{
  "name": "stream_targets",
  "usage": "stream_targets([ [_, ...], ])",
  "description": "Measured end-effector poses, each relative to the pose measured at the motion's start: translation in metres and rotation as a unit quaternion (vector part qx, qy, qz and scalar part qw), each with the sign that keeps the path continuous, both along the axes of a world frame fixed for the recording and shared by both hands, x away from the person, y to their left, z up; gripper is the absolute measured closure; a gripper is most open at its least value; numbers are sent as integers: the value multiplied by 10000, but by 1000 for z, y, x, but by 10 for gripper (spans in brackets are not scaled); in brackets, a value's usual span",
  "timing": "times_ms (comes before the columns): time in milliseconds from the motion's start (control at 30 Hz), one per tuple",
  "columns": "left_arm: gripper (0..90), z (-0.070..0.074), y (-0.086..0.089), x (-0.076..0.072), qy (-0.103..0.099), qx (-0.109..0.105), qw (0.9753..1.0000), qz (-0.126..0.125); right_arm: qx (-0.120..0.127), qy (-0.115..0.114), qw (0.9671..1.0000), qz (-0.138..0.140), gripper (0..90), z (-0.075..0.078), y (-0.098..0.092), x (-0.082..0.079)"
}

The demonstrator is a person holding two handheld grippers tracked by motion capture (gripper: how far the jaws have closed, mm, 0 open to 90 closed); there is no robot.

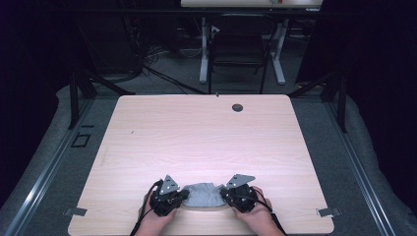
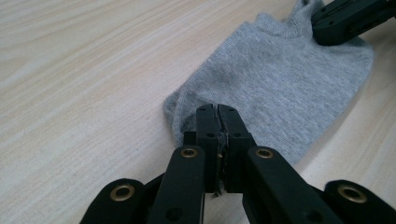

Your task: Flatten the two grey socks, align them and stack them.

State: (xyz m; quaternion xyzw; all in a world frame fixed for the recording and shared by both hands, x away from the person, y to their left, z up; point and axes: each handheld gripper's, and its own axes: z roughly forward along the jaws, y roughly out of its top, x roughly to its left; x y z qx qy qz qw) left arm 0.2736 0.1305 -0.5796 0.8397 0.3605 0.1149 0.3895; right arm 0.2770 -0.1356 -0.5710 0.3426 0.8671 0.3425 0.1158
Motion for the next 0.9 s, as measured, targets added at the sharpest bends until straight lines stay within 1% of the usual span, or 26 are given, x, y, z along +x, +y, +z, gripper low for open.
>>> stream_targets([
  [67,883,0,-1,3,-22,12,10000,18,48,18,10000,-40,874,-1,0,3],
  [133,883,0,0,6,-33,1,10000,60,-12,15,10000,-30,874,0,1,6],
  [233,880,-1,0,12,-73,-11,10000,5,-5,-13,10000,-90,873,0,3,11],
  [367,862,-1,3,15,-6,-173,9998,127,99,2,9998,-195,856,1,1,16],
  [400,849,0,3,14,2,-234,9996,160,270,-22,9993,-253,852,2,1,14],
  [467,840,3,4,11,-43,-220,9997,109,401,-96,9988,-250,842,8,-1,11],
  [500,831,5,4,10,-56,-249,9996,103,355,-174,9990,-209,827,12,-2,9],
  [533,822,6,4,8,-114,-251,9996,110,345,-239,9989,-187,814,14,-2,7],
  [567,811,8,5,7,-160,-219,9996,79,356,-280,9988,-181,811,16,-3,6],
  [600,795,11,6,5,-197,-256,9994,92,371,-311,9986,-201,807,17,-4,4],
  [633,779,13,7,4,-260,-218,9994,116,329,-358,9986,-194,799,19,-5,2],
  [667,768,17,9,3,-273,-287,9991,128,287,-395,9987,-172,788,21,-7,1],
  [700,752,19,11,2,-309,-288,9990,115,255,-426,9986,-174,776,23,-9,-1],
  [733,734,22,14,2,-346,-339,9987,162,280,-453,9984,-193,767,23,-11,-2],
  [767,708,24,17,2,-370,-347,9985,191,332,-459,9981,-250,751,25,-15,-3],
  [800,689,26,21,2,-387,-373,9982,267,329,-474,9980,-248,731,25,-17,-3],
  [867,649,27,29,4,-364,-428,9978,366,369,-555,9970,-398,681,24,-24,-1],
  [900,631,28,32,5,-343,-467,9973,451,382,-528,9968,-471,675,24,-28,1],
])
